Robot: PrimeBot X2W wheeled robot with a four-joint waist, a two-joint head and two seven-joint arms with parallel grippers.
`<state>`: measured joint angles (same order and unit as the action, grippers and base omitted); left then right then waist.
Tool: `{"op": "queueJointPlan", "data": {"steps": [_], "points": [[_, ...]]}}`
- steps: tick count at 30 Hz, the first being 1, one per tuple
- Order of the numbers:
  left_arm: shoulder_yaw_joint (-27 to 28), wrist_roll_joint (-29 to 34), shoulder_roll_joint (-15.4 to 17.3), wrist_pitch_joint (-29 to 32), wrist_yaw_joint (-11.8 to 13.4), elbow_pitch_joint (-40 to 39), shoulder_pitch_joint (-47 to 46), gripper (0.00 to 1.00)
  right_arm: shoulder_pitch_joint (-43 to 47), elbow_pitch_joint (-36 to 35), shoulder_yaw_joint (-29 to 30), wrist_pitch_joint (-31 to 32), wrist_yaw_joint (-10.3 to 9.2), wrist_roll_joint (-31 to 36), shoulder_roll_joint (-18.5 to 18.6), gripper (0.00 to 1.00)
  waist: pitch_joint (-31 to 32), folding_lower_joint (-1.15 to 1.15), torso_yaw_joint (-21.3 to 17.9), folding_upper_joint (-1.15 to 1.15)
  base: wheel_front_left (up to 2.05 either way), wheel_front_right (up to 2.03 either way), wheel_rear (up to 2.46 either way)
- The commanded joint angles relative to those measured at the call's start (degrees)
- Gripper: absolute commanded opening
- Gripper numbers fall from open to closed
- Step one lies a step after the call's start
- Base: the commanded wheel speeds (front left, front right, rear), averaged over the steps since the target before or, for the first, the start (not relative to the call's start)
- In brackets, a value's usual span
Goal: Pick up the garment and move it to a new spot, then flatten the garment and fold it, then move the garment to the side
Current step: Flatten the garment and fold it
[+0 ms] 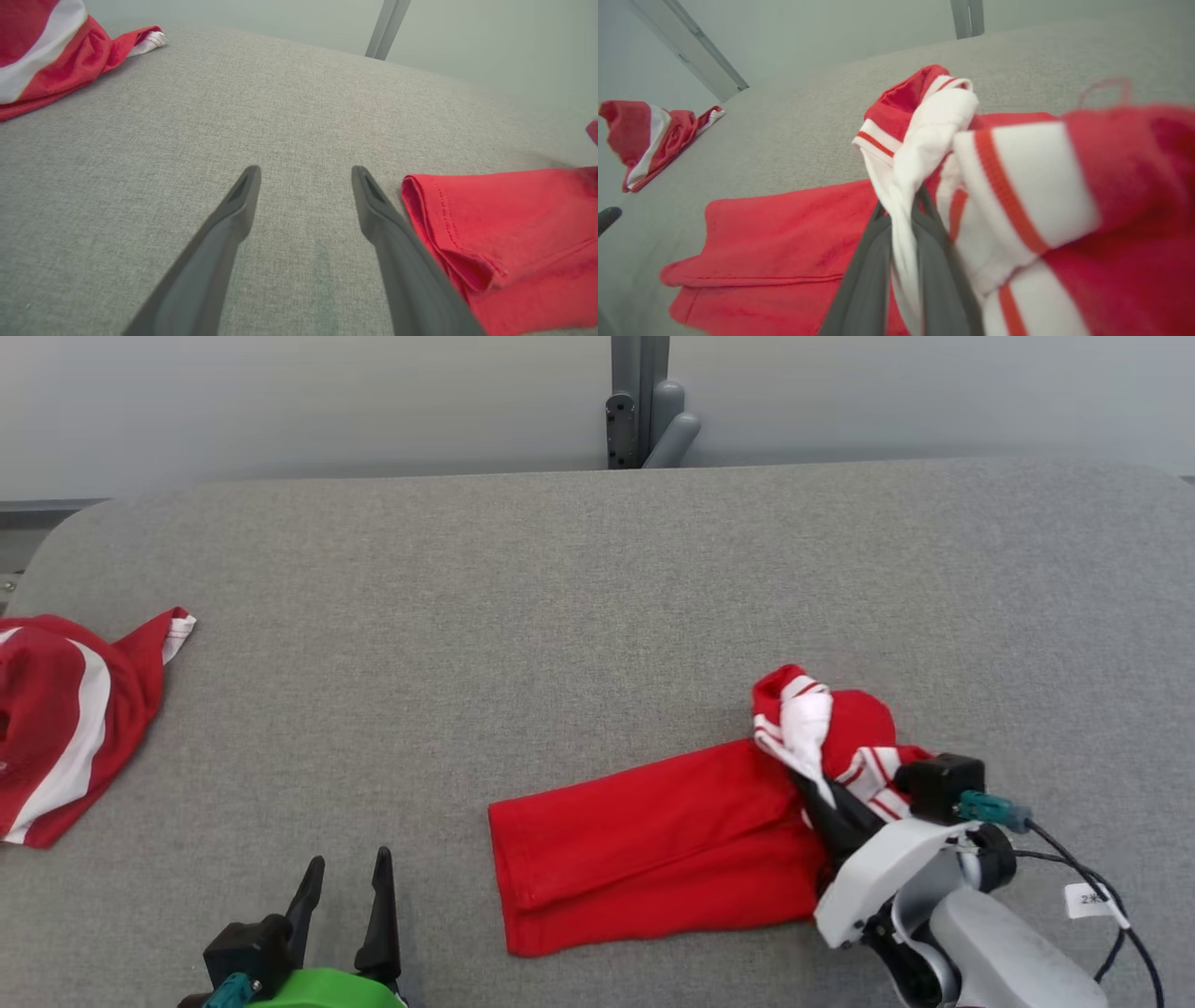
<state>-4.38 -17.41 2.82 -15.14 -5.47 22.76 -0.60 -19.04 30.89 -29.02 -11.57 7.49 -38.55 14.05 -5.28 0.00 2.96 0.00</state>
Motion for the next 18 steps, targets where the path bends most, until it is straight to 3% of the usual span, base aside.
{"op": "queueJointPlan", "data": {"steps": [1, 9, 18], "points": [[-0.3, 0.0, 0.2, 0.0, 0.0, 0.2, -0.3, 1.0, 0.1, -0.9, -1.3, 0.4, -0.01, -0.3, 0.0, 0.0, 0.1, 0.0, 0.9, 0.0, 0.0, 0.0, 0.0], [-2.2, -0.3, 0.2, 0.0, -0.1, 0.0, -0.8, 1.0, -3.3, -2.0, -13.3, 2.1, -0.01, -2.7, -2.5, 0.0, -0.4, 0.0, 6.6, 0.0, 0.0, 0.0, 0.0], [-2.5, -0.6, 0.1, 0.0, -0.1, 0.1, 0.1, 1.0, -7.7, 5.3, -19.5, 0.0, -0.01, -4.9, -5.9, 0.0, -0.9, 0.0, 13.2, 0.0, 0.0, 0.0, 0.0]]}}
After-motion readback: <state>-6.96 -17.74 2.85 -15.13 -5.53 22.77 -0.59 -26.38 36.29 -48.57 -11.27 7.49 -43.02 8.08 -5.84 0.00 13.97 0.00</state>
